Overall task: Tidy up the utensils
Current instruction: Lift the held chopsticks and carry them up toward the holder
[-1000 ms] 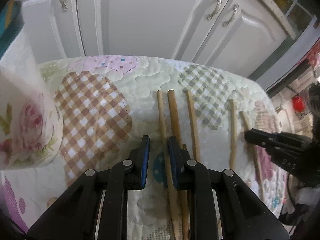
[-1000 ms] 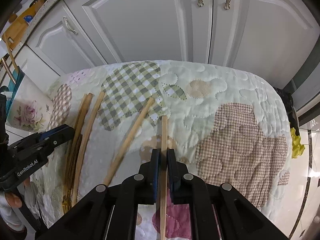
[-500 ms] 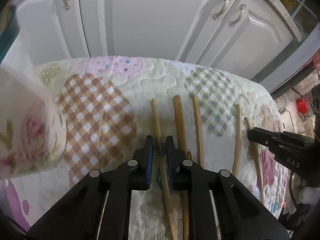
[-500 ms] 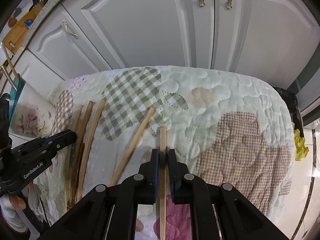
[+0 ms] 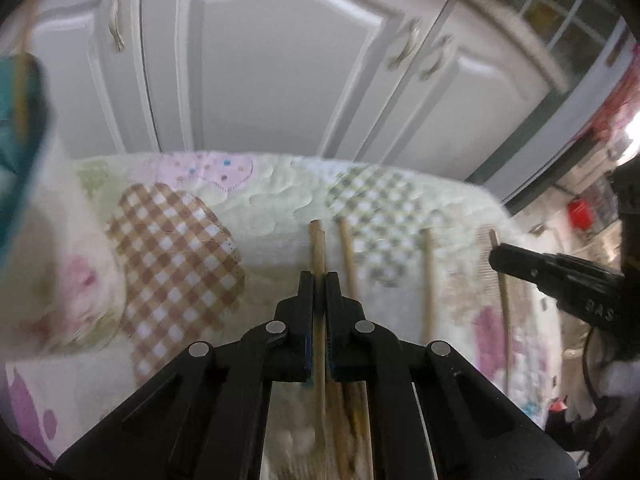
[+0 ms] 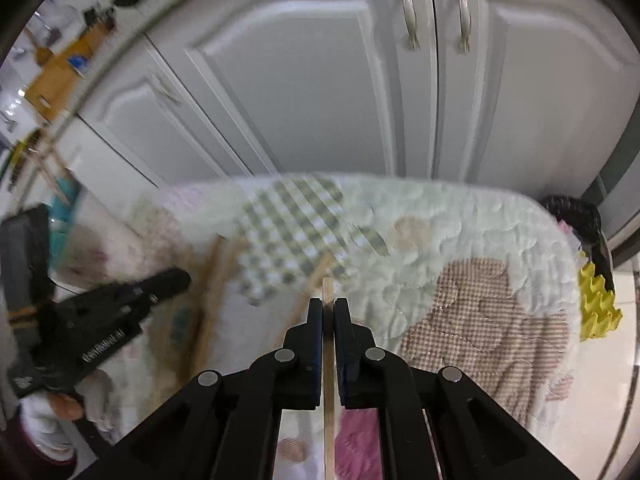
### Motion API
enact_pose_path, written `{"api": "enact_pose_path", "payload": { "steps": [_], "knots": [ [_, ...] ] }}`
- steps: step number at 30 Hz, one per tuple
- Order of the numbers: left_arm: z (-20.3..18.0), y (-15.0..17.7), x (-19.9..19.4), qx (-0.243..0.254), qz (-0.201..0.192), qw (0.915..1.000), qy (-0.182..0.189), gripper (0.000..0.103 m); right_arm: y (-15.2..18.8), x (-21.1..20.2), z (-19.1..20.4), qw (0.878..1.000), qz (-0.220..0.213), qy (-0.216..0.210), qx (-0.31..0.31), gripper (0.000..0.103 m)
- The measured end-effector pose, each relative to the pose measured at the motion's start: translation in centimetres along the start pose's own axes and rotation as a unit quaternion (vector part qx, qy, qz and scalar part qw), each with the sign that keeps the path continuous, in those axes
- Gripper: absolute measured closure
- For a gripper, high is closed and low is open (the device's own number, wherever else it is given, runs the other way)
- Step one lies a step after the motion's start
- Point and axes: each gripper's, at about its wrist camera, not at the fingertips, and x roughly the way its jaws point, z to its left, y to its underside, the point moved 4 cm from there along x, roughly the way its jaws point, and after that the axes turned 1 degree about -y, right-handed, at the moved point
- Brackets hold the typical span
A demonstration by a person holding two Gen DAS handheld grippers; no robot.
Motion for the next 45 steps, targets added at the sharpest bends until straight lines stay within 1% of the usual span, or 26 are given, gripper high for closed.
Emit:
{"api": "enact_pose_path", "payload": {
  "steps": [3,9,14,21,24,28,40,45],
  "knots": [
    [0.1,0.3,-3.1,0.005,-0.022,0.9996,0.016,0.099,0.0,-3.0,0.9,0.999,-0.029,-0.016,-0.009,0.098],
    [-0.7,1.5,-9.5,0.018,-0.067,0.9968,0.039,0.099,1.0,-7.2,2.4,0.997,-0.063,-0.035,-0.015,0.098],
    [-0.2,2.7,-14.0,0.022,-0.096,0.9939,0.049,0.099,1.8,-10.3,4.6,0.994,-0.092,-0.042,-0.034,0.098],
    [0.5,2.9,-18.8,0.027,-0.131,0.9899,0.048,0.099,2.1,-13.1,6.9,0.990,-0.114,-0.049,-0.062,0.098],
    [0.8,2.7,-19.8,0.028,-0.141,0.9890,0.032,0.099,1.9,-13.8,8.0,0.989,-0.122,-0.053,-0.072,0.098],
    [1.3,2.8,-20.4,0.023,-0.147,0.9886,0.022,0.099,1.5,-14.2,9.0,0.987,-0.128,-0.057,-0.079,0.098],
    [2.6,2.0,-22.5,0.013,-0.168,0.9857,0.010,0.099,-0.1,-13.9,13.1,0.984,-0.124,-0.067,-0.111,0.098],
    [2.9,1.5,-24.1,0.011,-0.180,0.9835,0.014,0.099,-1.1,-14.2,15.1,0.981,-0.128,-0.075,-0.126,0.098]
  ]
}}
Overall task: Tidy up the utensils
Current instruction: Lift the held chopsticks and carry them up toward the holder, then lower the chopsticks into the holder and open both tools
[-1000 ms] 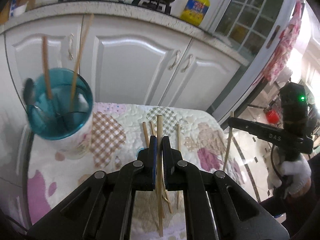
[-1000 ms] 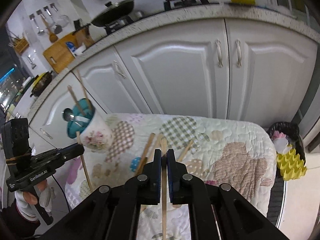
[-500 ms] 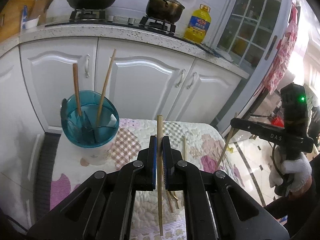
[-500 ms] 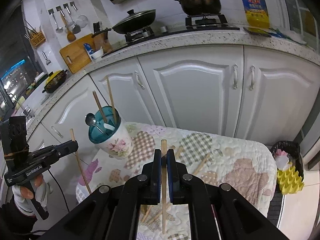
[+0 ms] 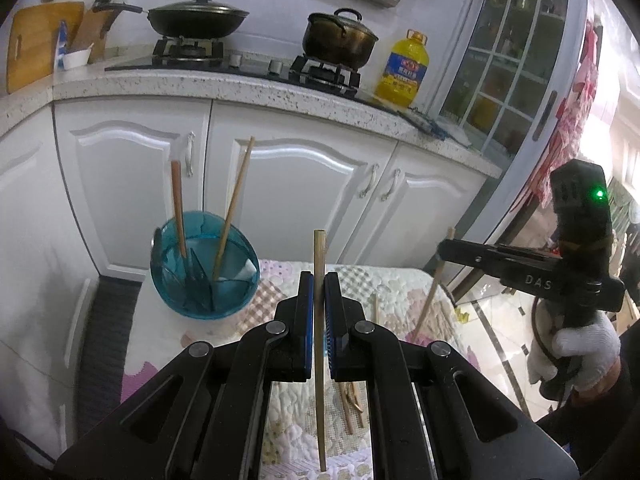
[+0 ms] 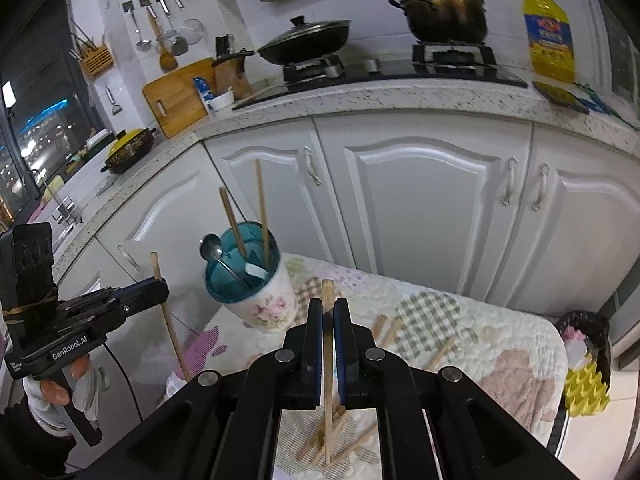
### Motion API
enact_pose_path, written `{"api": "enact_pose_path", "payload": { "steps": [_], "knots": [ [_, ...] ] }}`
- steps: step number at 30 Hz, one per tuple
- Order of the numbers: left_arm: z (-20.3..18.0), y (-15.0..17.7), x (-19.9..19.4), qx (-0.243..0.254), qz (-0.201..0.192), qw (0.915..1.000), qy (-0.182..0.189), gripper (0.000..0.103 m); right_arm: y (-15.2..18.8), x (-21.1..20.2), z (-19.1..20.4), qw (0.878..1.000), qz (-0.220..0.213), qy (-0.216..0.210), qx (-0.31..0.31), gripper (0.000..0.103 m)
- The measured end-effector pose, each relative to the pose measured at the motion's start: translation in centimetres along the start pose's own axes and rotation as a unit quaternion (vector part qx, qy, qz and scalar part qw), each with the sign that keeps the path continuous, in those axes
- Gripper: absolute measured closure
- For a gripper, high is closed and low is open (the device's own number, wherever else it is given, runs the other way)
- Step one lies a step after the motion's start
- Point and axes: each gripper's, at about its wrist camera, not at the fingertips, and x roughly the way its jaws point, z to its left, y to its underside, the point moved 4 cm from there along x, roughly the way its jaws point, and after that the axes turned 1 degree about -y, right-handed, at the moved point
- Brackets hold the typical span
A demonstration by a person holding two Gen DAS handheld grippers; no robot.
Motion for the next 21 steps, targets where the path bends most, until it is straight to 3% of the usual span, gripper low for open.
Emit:
{"api": "enact_pose_path", "payload": {
  "steps": [10,21],
  "knots": [
    [1.2,-5.6,-4.8,-0.004,-0.053,0.9986,0.000,0.099,-5.4,0.0,4.9,0.998,-0.023,-0.019,-0.048,0.098],
    [4.6,-12.3,-7.1,-0.003,-0.126,0.9895,-0.072,0.099,-12.7,0.5,10.2,0.993,-0.071,-0.022,-0.091,0.098]
  ]
}}
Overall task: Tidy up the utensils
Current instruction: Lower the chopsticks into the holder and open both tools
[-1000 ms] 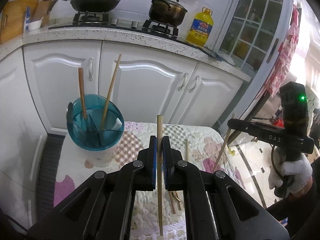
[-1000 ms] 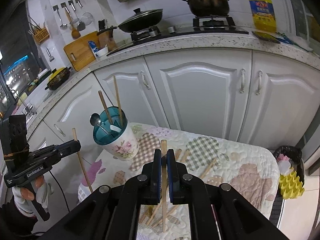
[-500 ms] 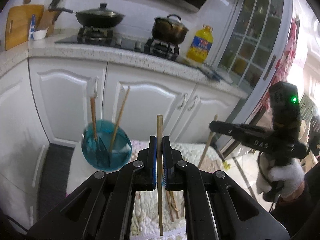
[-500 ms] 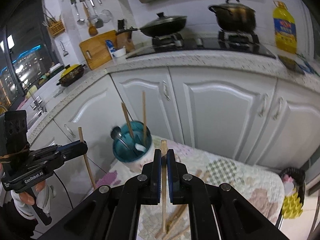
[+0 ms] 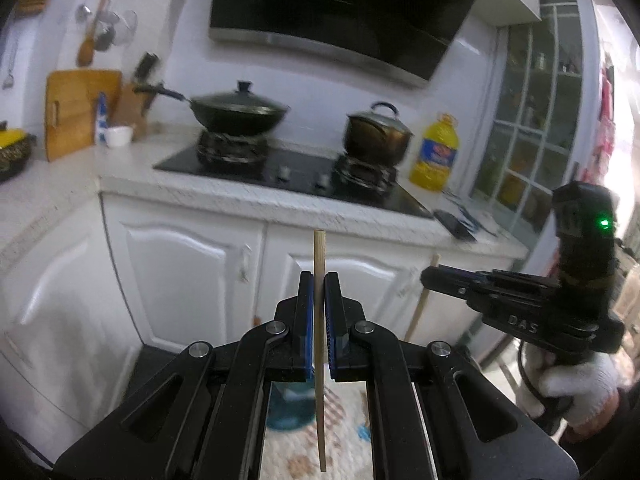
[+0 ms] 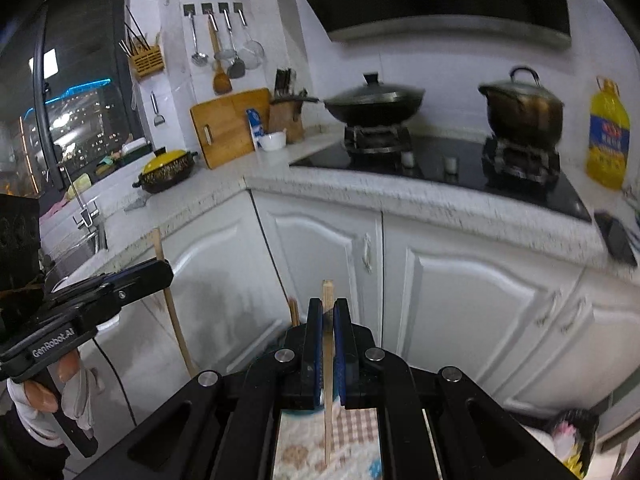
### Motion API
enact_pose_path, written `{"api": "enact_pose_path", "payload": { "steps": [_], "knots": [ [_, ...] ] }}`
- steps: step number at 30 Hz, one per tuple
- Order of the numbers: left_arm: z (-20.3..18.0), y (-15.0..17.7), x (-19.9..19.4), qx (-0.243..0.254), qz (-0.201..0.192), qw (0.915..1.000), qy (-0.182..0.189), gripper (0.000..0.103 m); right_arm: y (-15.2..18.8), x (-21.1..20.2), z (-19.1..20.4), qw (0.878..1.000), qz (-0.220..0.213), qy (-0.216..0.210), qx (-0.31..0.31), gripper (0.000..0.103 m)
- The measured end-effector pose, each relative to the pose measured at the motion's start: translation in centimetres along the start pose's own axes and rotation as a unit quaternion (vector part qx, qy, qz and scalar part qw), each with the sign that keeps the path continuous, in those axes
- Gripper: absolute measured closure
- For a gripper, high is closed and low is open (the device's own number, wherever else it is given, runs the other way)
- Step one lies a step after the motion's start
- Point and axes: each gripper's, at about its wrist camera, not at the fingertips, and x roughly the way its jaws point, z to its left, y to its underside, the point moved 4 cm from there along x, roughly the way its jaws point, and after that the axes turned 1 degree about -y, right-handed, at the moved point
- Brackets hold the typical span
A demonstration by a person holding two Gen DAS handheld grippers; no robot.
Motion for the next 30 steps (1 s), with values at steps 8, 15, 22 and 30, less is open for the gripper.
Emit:
{"api": "enact_pose_path", "payload": {
  "steps": [8,15,22,30],
  "knots": [
    [2.3,-1.0,3.6,0.006,-0.016,0.9986,-0.050,0.099,-4.0,3.4,0.7,1.000,-0.023,0.005,-0.003,0.098],
    [3.3,0.6,7.7,0.009,-0.009,0.9972,-0.074,0.099,-4.1,7.8,0.3,1.000,-0.015,-0.001,0.015,0.098],
    [3.9,2.8,10.2,0.011,-0.003,0.9961,-0.088,0.099,-1.7,12.1,0.5,1.000,0.017,-0.005,0.011,0.098],
    [4.7,3.3,10.8,0.009,-0.024,0.9947,-0.100,0.099,1.5,14.9,-0.1,0.998,0.061,-0.009,0.007,0.098]
  ]
}}
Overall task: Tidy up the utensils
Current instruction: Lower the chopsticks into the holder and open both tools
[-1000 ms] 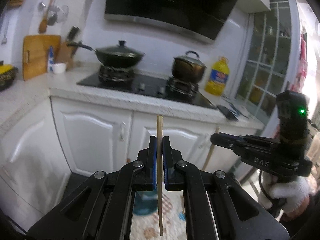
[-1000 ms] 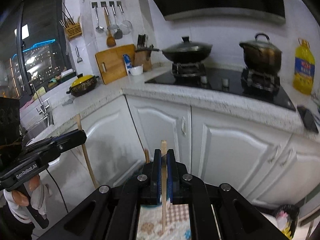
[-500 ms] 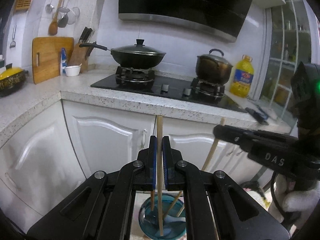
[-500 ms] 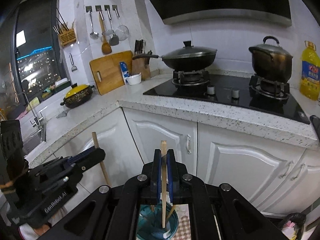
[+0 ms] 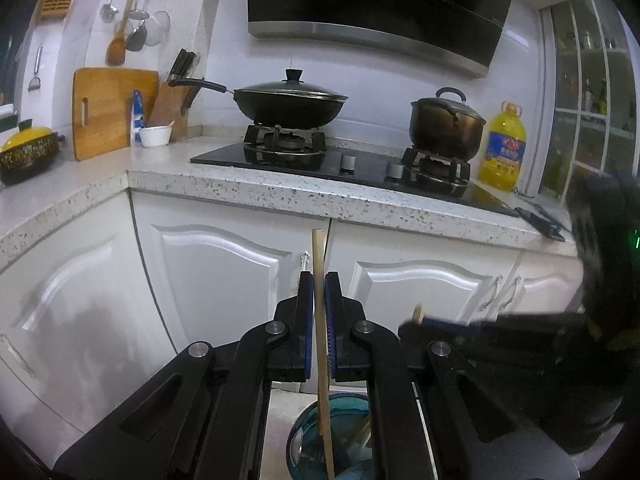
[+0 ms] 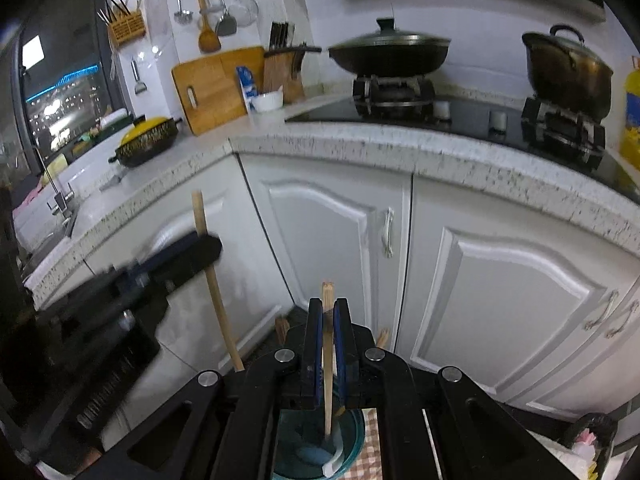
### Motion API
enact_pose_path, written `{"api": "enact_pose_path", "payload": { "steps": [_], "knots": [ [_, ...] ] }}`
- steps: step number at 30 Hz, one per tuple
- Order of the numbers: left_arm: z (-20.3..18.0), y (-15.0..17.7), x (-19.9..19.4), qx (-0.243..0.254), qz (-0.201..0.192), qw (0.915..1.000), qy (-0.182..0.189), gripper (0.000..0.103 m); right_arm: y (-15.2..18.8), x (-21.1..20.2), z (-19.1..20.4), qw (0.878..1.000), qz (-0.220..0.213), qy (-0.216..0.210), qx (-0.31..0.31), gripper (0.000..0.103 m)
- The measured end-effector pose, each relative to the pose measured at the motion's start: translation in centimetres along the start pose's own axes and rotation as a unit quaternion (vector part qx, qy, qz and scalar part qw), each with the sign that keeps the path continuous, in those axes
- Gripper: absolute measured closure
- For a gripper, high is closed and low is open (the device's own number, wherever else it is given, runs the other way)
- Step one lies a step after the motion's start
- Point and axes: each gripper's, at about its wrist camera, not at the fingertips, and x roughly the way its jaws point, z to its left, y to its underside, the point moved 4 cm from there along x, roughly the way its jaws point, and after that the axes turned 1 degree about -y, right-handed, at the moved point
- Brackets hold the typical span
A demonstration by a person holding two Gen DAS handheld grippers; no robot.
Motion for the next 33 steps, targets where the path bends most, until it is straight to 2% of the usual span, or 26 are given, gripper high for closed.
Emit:
{"api": "enact_pose_path", "payload": {
  "steps": [6,19,25,33],
  "knots": [
    [0.1,0.0,0.0,0.002,-0.001,1.0000,0.000,0.099,1.2,0.9,-0.1,1.000,0.017,-0.005,-0.002,0.098],
    [-0.4,4.0,3.0,-0.002,0.077,0.9970,0.010,0.099,2.8,2.5,-0.7,0.999,0.047,-0.020,0.016,0.098],
    [-0.2,5.4,3.9,-0.007,0.100,0.9949,0.010,0.099,3.4,2.9,-1.1,0.998,0.054,-0.031,0.032,0.098],
    [0.1,5.7,3.7,-0.021,0.118,0.9927,0.016,0.098,4.0,2.5,-1.8,0.996,0.059,-0.040,0.050,0.093]
  ]
}}
